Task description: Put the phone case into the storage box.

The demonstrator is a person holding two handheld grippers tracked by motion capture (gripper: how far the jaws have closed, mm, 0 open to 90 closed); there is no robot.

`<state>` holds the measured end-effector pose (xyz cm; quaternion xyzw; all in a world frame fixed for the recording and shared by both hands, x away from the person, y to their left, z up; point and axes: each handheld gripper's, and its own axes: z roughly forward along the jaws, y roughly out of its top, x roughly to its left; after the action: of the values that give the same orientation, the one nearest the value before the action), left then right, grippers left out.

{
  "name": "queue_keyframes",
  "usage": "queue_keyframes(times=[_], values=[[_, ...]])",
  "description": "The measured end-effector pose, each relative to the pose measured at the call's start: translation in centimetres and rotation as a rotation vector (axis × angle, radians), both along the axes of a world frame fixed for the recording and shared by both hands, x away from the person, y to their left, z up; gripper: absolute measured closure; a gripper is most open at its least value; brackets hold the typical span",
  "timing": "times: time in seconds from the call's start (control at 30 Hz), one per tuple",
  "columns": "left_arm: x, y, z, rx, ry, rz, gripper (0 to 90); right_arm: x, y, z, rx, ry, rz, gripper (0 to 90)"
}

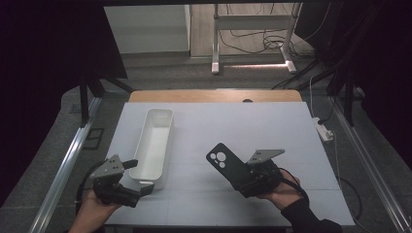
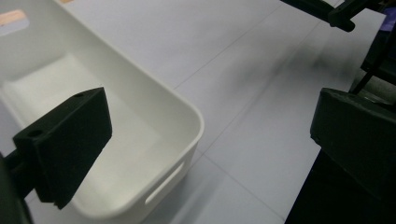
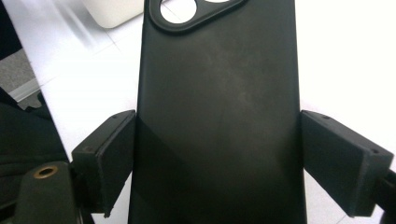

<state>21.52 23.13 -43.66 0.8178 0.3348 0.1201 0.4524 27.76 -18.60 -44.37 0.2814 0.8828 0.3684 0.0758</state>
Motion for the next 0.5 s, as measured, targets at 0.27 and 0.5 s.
queue_keyframes(times=[0.27, 0.5], values=[[1.1, -1.7, 0.2, 0.014, -0.019, -0.066, 0.0, -0.8, -0.7, 0.5, 0.045, -0.007, 0.015, 14.4], [2.0, -3.3, 0.4, 0.011, -0.033, -0.117, 0.0, -1.4, -1.3, 0.8, 0.084, -0.012, 0.035, 14.4]])
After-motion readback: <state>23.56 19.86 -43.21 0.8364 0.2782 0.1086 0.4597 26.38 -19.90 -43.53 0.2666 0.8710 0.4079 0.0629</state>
